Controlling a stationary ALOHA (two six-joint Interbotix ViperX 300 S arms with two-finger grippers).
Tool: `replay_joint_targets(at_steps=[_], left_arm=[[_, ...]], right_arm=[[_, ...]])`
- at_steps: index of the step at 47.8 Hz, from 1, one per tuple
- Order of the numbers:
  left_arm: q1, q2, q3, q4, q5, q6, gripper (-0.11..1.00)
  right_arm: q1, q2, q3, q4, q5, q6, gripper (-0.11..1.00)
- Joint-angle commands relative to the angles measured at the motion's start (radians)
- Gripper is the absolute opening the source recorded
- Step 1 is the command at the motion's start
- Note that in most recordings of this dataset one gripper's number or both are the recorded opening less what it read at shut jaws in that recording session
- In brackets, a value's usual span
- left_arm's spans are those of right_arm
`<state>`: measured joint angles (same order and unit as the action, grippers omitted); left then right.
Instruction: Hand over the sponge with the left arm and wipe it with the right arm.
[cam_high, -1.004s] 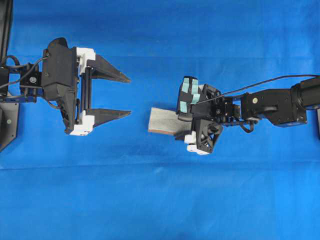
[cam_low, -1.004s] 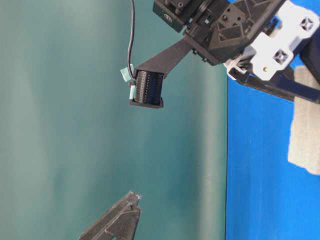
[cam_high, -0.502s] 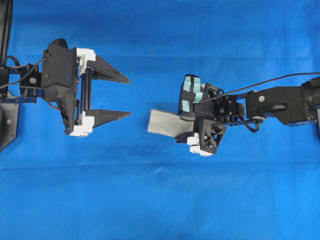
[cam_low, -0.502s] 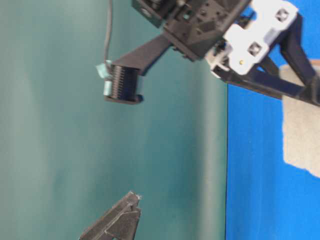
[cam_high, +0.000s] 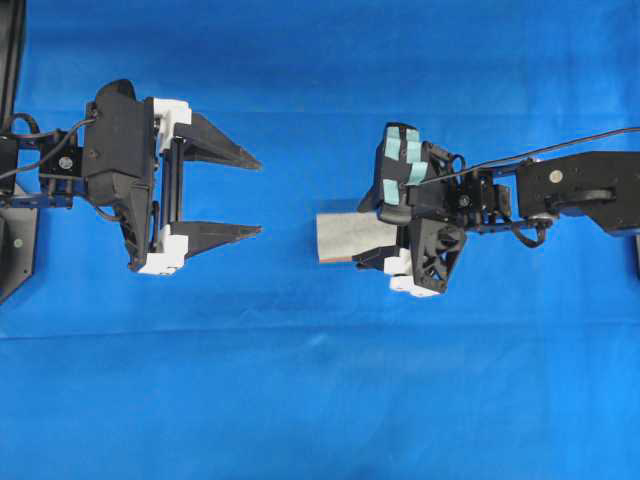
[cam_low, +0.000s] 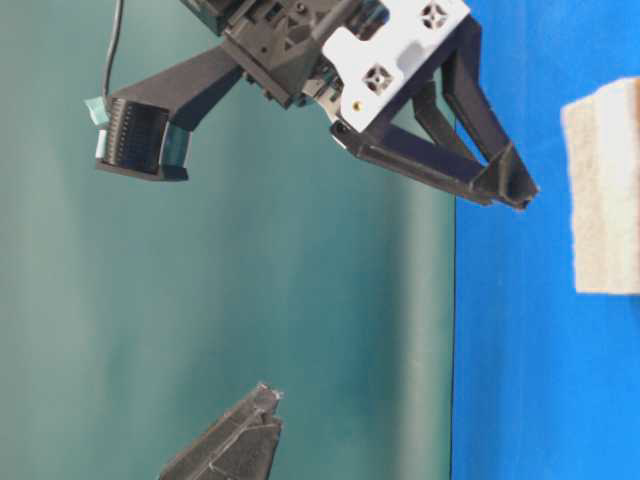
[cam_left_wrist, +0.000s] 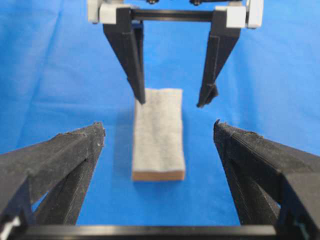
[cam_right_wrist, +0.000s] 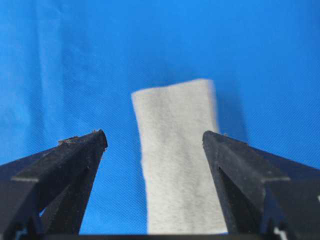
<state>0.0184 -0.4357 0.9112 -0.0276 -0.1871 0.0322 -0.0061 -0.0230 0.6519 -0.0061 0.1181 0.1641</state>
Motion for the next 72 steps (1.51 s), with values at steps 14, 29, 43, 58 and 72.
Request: replay_joint_targets(at_steps=[14,29,43,58,72], left_arm=[[-0.003,-0.006,-0.011,0.000,-0.011,0.003,0.88],[-0.003,-0.017,-0.005,0.000,-0.011,0.003,0.88],[-0.005,-0.049,0.015,-0.002,-0.011,-0.002,0.88],[-0.032,-0.147,0.071,-0.002,-0.015,-0.003,0.88],[-0.091,-0.268,0.141,-0.002,-0.015,-0.002,0.88]], right_arm=[[-0.006,-0.149,0.009,-0.031,0.032,-0.002,0.75],[-0.006,-0.400,0.141,-0.055,0.018,-0.005,0.75],[-0.006,-0.686,0.321,-0.057,0.014,-0.005,0.75],[-0.008,-0.982,0.518,-0.057,0.023,-0.005,0.75],[-0.008,-1.058,0.637,-0.052,-0.008,0.002,0.75]])
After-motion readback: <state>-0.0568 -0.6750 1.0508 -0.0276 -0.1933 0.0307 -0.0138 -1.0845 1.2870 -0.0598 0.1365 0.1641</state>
